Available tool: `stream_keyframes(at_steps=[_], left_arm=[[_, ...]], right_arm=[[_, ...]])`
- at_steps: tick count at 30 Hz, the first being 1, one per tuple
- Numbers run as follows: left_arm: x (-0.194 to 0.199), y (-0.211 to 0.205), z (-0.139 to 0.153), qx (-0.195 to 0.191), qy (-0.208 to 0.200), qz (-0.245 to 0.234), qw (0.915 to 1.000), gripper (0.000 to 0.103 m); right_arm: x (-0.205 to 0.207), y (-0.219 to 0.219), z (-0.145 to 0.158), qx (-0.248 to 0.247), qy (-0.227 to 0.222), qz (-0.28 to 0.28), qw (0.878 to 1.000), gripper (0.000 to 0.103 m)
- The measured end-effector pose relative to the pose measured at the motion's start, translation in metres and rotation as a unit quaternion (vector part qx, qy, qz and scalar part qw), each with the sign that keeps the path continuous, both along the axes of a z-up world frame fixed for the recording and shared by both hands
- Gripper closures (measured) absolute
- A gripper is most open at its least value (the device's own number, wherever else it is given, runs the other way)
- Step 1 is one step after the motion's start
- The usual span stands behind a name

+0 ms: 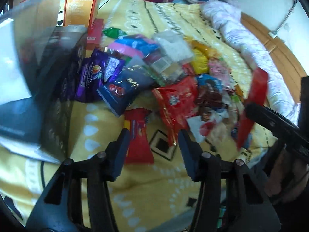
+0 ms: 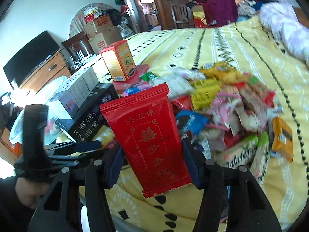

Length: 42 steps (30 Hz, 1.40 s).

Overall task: Organize snacks
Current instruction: 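Grasp the red-yellow snack bar with the left tool while the right tool holds the red bag, then carry both snacks over the clear basin and open both tools to drop them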

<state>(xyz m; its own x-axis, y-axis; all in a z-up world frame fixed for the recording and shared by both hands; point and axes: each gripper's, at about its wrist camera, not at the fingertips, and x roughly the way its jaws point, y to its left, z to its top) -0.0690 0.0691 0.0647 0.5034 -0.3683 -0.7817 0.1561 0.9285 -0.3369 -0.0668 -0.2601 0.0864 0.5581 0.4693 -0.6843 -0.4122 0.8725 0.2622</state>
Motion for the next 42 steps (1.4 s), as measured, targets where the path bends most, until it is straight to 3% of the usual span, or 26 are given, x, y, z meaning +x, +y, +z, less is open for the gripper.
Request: stream_keyframes(at_steps=[4, 13, 15, 16, 19, 24, 32, 36, 42], left_arm=[[0.011, 0.0, -0.009, 0.025, 0.006, 0.011, 0.9996, 0.052], [0.013, 0.004, -0.019, 0.026, 0.023, 0.008, 0.9994, 0.049], [0.013, -0.002, -0.019, 0.036, 0.02, -0.006, 0.9992, 0.053], [0.013, -0.004, -0.02, 0.039, 0.021, -0.011, 0.999, 0.072], [0.01, -0.005, -0.013, 0.035, 0.02, -0.016, 0.9991, 0.075], [-0.009, -0.002, 0.026, 0.031, -0.021, -0.024, 0.999, 0.075], [-0.043, 0.043, 0.127, 0.033, -0.139, 0.011, 0.9896, 0.075], [-0.046, 0.1, 0.161, 0.048, -0.174, 0.074, 0.9808, 0.075], [-0.059, 0.216, 0.191, 0.083, -0.191, 0.21, 0.9553, 0.075]], right_arm=[[0.001, -0.008, -0.008, 0.008, 0.01, -0.001, 1.0, 0.042], [0.003, -0.014, -0.018, 0.025, 0.019, 0.003, 1.0, 0.042], [0.003, -0.016, -0.02, 0.027, 0.02, 0.002, 0.999, 0.042], [0.003, -0.017, -0.02, 0.028, 0.02, 0.001, 0.999, 0.042], [0.004, -0.019, -0.017, 0.028, 0.018, 0.0, 0.999, 0.042], [0.0, -0.018, -0.002, 0.028, 0.001, -0.003, 1.0, 0.042], [-0.004, 0.011, 0.043, 0.024, -0.044, 0.024, 0.998, 0.042], [0.004, 0.05, 0.08, 0.031, -0.08, 0.053, 0.995, 0.042], [0.01, 0.141, 0.139, 0.049, -0.128, 0.133, 0.982, 0.042]])
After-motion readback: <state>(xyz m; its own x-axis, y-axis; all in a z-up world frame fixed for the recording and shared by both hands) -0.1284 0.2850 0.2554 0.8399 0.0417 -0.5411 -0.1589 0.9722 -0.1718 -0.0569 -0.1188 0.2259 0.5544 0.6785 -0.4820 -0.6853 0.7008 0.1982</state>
